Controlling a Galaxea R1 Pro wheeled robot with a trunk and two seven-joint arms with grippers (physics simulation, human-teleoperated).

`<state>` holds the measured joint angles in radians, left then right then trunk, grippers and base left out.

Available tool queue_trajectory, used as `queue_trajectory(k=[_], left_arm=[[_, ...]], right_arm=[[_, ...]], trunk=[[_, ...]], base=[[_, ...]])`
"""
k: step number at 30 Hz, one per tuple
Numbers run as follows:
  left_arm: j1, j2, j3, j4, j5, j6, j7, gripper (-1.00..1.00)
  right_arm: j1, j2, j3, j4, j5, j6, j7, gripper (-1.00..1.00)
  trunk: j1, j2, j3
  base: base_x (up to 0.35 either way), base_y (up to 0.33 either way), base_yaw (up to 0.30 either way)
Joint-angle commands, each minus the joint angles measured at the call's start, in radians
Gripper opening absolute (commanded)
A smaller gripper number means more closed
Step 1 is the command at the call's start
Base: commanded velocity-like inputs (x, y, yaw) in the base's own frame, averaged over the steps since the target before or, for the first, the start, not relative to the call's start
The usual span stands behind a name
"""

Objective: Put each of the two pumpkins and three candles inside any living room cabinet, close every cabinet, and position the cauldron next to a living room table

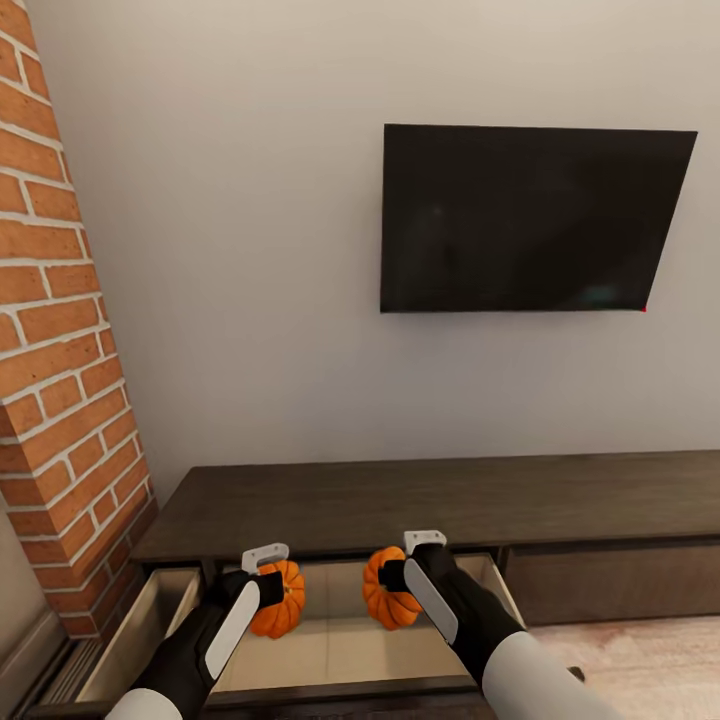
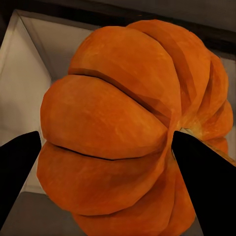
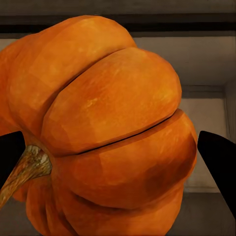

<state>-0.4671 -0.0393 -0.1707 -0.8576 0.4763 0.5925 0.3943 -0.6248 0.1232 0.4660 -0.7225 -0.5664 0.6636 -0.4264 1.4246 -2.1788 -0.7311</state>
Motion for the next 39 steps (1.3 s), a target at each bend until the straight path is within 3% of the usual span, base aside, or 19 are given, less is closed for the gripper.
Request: queue_trajectory(k=[1, 11, 18, 39], left_arm=[[-0.001, 0.001, -0.003, -0.001, 0.010, 0.001, 0.010, -1.00], [-0.001, 0.013, -0.003, 0.002, 0.010, 0.001, 0.013, -1.00], [-0.001, 0.015, -0.003, 0.002, 0.010, -0.001, 0.014, -1.00], [-0.001, 0.014, -0.003, 0.002, 0.010, -0.016, 0.015, -1.00]], right_arm=[[-0.001, -0.001, 0.004, -0.001, -0.010, -0.001, -0.009, -1.00], [-0.001, -0.001, 0.008, 0.004, -0.009, -0.048, -0.008, -1.00], [-0.011, -0.001, 0.009, 0.065, -0.006, -0.091, -0.008, -1.00], [-0.015, -0.001, 0.009, 0.080, -0.004, -0.111, -0.008, -1.00]], trunk=[[0.004, -0.008, -0.004], [0.042, -0.078, -0.036], [0.069, -0.127, -0.058], [0.146, -0.267, -0.120]], base=[[0.000, 0.000, 0.000], [0.000, 0.000, 0.000], [0.000, 0.000, 0.000], [0.000, 0.000, 0.000]])
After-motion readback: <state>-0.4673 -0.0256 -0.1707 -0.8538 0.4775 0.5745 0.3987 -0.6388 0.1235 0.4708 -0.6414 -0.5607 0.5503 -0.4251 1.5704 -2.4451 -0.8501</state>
